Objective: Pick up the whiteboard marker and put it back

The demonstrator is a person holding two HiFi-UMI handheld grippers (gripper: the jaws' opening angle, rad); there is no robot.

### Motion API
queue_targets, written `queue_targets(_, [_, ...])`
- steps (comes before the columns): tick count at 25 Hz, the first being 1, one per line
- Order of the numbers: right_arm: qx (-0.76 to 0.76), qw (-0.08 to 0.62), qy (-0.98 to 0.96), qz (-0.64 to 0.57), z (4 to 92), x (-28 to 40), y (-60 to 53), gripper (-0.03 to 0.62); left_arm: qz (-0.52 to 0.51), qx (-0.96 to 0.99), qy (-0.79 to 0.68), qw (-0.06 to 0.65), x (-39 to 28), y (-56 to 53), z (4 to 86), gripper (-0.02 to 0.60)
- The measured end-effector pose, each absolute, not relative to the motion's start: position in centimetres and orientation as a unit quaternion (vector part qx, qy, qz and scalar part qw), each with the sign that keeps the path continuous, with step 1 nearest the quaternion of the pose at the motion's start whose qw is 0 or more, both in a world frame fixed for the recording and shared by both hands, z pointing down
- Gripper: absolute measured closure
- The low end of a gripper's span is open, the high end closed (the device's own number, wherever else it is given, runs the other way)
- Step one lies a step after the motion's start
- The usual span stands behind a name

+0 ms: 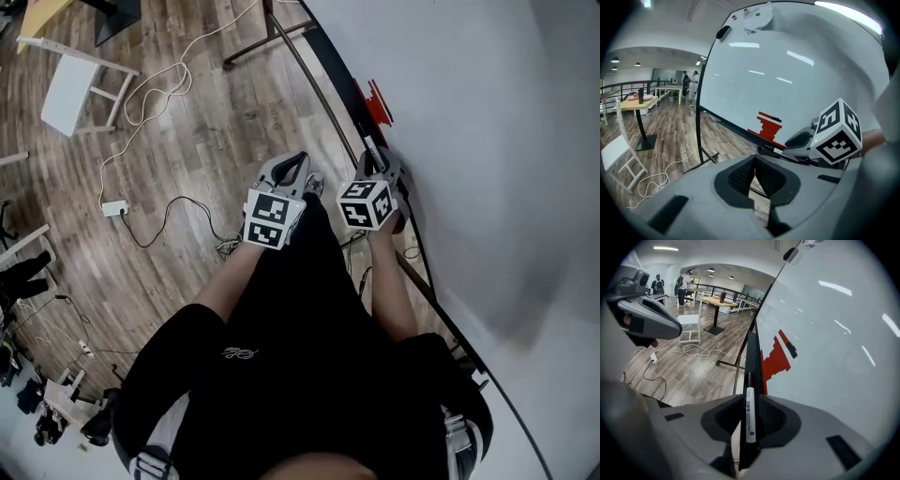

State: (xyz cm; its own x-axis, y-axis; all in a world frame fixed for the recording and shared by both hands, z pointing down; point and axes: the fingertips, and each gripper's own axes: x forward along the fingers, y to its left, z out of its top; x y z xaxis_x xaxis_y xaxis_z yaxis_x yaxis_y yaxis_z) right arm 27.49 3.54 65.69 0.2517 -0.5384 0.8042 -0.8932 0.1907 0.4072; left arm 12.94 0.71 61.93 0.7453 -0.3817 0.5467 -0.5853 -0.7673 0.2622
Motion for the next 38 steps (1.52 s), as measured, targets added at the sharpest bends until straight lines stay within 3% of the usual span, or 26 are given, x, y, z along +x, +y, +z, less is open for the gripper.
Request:
queue_targets(15, [0.593,0.486,-0.599,0.229,68.3,28.1,2.9,0.517,0.243,0.894,-0.299,0.229,12.2,-0.7,63.3,0.574])
queue_targets(28, [0.566,0.493,-0.641,0.160,66.9,27.3,3.7,0.539,0.243,0.877,-0.348,0.223,11.7,1.4,62.3,0.575])
queue_targets(38, [0.590,0.413,-0.683,0.121,61.4,23.0,3.9,0.539,0.210,0.887,-0.361,0.195,8.8,3.0,58.7,0.574])
